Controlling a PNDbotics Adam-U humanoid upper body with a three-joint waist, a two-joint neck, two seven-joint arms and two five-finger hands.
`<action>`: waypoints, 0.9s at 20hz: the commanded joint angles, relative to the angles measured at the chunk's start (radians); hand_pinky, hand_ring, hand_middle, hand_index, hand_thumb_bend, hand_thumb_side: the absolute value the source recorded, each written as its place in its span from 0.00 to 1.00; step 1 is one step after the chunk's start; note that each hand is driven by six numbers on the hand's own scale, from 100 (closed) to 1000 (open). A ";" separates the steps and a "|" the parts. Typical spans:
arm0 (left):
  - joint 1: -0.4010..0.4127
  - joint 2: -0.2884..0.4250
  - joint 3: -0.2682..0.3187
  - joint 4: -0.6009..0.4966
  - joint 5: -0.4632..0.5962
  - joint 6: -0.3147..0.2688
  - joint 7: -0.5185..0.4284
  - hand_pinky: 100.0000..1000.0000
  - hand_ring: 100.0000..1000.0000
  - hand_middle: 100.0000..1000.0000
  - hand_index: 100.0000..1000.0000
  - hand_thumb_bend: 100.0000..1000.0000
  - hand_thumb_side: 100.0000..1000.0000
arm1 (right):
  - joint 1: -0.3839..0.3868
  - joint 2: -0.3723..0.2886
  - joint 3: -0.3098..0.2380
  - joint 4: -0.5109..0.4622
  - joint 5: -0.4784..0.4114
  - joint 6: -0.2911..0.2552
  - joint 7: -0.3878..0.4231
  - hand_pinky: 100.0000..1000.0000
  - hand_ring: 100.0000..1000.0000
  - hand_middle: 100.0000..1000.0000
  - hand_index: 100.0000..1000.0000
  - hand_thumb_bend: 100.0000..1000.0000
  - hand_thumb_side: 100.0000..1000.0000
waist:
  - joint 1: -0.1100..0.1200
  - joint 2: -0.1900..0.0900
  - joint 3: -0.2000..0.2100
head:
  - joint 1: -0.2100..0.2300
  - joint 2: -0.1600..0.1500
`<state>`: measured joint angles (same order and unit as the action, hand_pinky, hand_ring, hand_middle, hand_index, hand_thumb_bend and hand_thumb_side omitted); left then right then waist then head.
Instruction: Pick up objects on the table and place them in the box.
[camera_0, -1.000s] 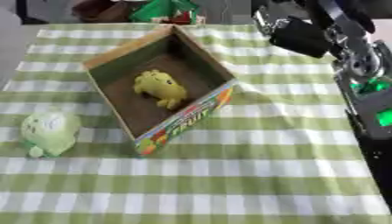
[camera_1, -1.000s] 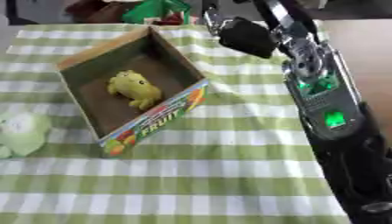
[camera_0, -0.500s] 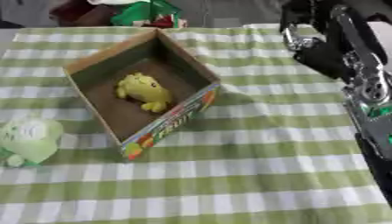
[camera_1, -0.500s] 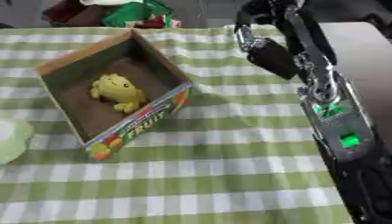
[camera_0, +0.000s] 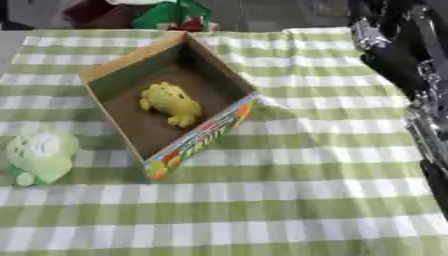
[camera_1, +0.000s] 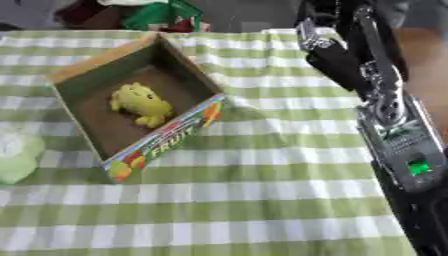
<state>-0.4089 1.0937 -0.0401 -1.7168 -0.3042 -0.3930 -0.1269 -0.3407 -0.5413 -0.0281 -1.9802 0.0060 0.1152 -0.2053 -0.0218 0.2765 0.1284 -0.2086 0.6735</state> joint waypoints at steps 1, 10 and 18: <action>-0.036 0.053 -0.042 0.046 -0.049 -0.019 -0.049 0.85 0.90 0.92 1.00 0.70 1.00 | -0.003 -0.029 0.016 -0.020 -0.015 0.001 -0.051 0.78 0.78 0.65 0.90 0.00 0.38 | 0.004 -0.021 -0.002 | 0.009 0.001; -0.136 -0.001 -0.159 0.177 -0.183 -0.105 -0.183 0.85 0.90 0.92 1.00 0.70 1.00 | 0.007 -0.023 0.065 -0.020 -0.008 0.011 -0.150 0.78 0.77 0.65 0.89 0.00 0.38 | 0.004 -0.018 -0.008 | 0.019 -0.008; -0.206 -0.076 -0.178 0.242 -0.296 -0.155 -0.295 0.84 0.89 0.92 1.00 0.68 1.00 | 0.012 -0.010 0.068 -0.020 -0.008 0.019 -0.152 0.78 0.78 0.65 0.89 0.00 0.38 | 0.000 -0.020 -0.008 | 0.020 -0.018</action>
<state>-0.5959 1.0012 -0.2250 -1.4774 -0.5823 -0.5425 -0.4053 -0.3242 -0.5394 0.0442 -1.9802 -0.0018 0.1338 -0.3542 -0.0251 0.2766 0.1200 -0.1880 0.6664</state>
